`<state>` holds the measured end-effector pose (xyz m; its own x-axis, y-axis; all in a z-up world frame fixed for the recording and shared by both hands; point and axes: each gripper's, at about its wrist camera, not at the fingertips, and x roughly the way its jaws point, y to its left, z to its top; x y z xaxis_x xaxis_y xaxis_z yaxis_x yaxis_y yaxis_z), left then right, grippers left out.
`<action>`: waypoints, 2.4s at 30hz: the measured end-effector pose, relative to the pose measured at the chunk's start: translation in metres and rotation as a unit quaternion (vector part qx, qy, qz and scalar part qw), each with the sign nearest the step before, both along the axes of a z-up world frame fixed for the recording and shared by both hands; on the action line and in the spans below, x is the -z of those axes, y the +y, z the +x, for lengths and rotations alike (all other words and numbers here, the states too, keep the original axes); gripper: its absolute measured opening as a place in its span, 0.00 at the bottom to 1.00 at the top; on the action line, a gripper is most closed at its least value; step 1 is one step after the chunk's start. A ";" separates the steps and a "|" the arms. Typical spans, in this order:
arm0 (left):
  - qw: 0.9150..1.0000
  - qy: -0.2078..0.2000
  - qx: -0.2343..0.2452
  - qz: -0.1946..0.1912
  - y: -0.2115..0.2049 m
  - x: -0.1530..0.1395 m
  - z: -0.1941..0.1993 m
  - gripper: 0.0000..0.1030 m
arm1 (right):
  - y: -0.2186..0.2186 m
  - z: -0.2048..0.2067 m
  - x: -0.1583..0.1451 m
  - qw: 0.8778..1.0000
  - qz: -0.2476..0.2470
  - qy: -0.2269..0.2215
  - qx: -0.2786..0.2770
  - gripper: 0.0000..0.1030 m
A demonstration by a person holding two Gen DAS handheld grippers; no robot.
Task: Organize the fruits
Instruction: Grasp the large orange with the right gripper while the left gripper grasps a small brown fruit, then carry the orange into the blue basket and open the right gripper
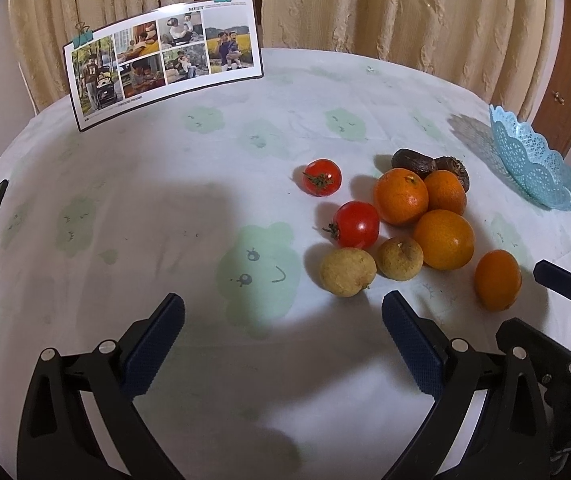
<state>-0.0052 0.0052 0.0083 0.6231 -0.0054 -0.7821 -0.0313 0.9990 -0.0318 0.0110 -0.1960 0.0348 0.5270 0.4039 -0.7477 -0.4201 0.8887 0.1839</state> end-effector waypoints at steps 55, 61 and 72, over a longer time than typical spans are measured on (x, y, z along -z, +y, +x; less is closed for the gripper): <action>0.999 -0.016 0.039 -0.022 -0.015 -0.004 0.015 0.42 | -0.033 0.014 -0.005 0.998 0.052 -0.003 0.042 0.39; 0.998 -0.010 0.049 -0.026 -0.018 -0.003 0.016 0.25 | -0.051 0.017 -0.016 0.995 0.066 -0.022 0.064 0.39; 0.998 -0.019 0.047 -0.028 -0.021 -0.014 0.002 0.25 | -0.127 0.042 -0.053 0.973 0.100 -0.095 0.186 0.39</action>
<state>-0.0029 -0.0158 0.0227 0.6476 -0.1087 -0.7542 0.0648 0.9940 -0.0877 0.0525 -0.3228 0.0882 0.7862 0.2852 -0.5482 -0.1191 0.9404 0.3185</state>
